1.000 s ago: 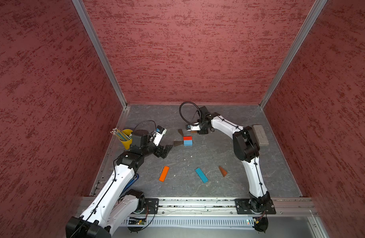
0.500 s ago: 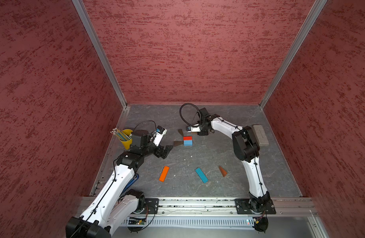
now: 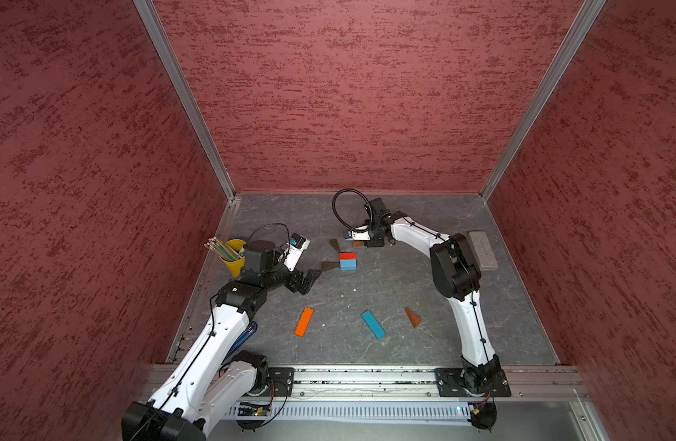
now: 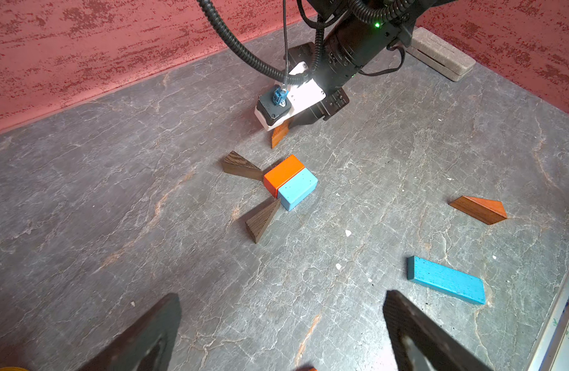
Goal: Assemble a small pinwheel with building blocks
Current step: Assemble the building block at the center of the board.
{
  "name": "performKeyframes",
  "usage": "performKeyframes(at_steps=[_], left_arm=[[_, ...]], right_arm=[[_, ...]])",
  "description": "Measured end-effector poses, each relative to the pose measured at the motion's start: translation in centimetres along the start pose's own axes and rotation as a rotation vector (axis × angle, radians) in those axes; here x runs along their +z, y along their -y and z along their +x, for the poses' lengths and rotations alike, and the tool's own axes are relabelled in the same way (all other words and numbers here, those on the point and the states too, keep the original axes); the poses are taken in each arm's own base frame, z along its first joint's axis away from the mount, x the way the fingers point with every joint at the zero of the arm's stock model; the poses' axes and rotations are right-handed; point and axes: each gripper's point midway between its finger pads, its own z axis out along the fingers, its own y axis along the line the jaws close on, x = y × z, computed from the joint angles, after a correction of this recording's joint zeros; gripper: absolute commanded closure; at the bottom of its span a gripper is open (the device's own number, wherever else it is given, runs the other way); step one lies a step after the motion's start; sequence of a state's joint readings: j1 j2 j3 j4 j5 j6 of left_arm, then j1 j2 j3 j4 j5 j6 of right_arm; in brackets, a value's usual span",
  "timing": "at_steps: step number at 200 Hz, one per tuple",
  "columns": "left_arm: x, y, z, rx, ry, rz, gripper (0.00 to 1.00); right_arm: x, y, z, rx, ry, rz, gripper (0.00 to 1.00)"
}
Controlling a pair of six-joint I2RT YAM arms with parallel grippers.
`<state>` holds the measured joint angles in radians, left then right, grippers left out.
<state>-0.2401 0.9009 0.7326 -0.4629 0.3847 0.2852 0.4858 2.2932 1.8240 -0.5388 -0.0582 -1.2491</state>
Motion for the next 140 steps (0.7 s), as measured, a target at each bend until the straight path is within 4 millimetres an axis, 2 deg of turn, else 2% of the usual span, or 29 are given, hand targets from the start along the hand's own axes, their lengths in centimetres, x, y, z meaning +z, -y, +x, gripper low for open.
performKeyframes(at_steps=[67, 101, 123, 140], left_arm=[[0.0, 0.1, 0.0, 0.0, 0.001, 0.003, 0.0], [0.0, 0.1, 0.0, 0.0, 0.0, 0.004, 0.0], [0.0, 0.1, 0.0, 0.0, 0.001, 0.006, 0.0], [0.0, 0.1, 0.0, 0.0, 0.001, 0.007, 0.0]], right_arm=[[-0.1, 1.1, 0.2, 0.006, 0.007, 0.04, 0.54], [-0.2, 0.6, 0.4, 0.02, 0.018, 0.023, 0.56], [-1.5, 0.0, 0.5, 0.053, 0.056, -0.001, 0.55], [-3.3, 0.4, 0.3, 0.084, 0.092, 0.01, 0.54]])
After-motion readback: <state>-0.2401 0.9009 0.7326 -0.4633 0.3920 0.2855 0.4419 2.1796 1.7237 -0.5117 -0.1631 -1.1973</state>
